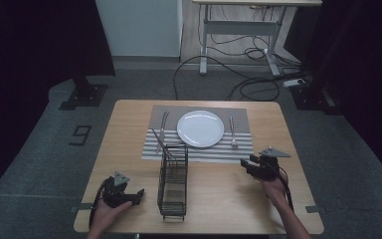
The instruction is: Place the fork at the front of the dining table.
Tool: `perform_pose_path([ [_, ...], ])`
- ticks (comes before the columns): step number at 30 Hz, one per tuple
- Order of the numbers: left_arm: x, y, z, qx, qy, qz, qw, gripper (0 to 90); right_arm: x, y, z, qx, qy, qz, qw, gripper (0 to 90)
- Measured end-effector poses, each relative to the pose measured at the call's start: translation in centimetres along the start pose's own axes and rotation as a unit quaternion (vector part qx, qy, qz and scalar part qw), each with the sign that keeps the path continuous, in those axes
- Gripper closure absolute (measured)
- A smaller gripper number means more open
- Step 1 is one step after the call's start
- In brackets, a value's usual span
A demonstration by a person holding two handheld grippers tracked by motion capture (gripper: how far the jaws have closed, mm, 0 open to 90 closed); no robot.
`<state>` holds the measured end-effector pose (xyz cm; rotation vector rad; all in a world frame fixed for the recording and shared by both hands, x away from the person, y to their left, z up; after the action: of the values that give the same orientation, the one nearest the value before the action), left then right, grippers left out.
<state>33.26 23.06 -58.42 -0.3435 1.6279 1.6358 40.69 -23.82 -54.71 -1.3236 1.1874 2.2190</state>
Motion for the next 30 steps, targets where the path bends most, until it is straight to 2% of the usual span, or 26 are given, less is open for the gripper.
perform_pose_path([
  [15,0.0,0.0,0.0,-0.003,0.003,0.001,1.0,7.6,3.7,3.4,1.0,0.003,0.018,0.022,0.9996,47.0],
  [21,0.0,0.0,-0.1,-0.003,0.003,0.001,1.0,7.6,5.4,3.6,1.0,0.001,0.012,0.035,0.9993,46.7],
  [30,0.0,0.0,0.0,0.0,0.0,0.0,1.0,7.6,5.6,3.6,0.5,0.007,-0.001,0.033,0.9994,46.3],
])
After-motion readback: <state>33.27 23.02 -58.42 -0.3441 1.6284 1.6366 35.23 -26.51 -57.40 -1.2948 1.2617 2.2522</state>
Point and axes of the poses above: each handheld gripper's, and its own axes: y roughly backward along the jaws, x roughly out of its underside, z roughly to its left, the point moved 5 cm from there along -y, roughly forward along the jaws, and after that the axes turned 11 degrees about -x, right-handed, at the moved point
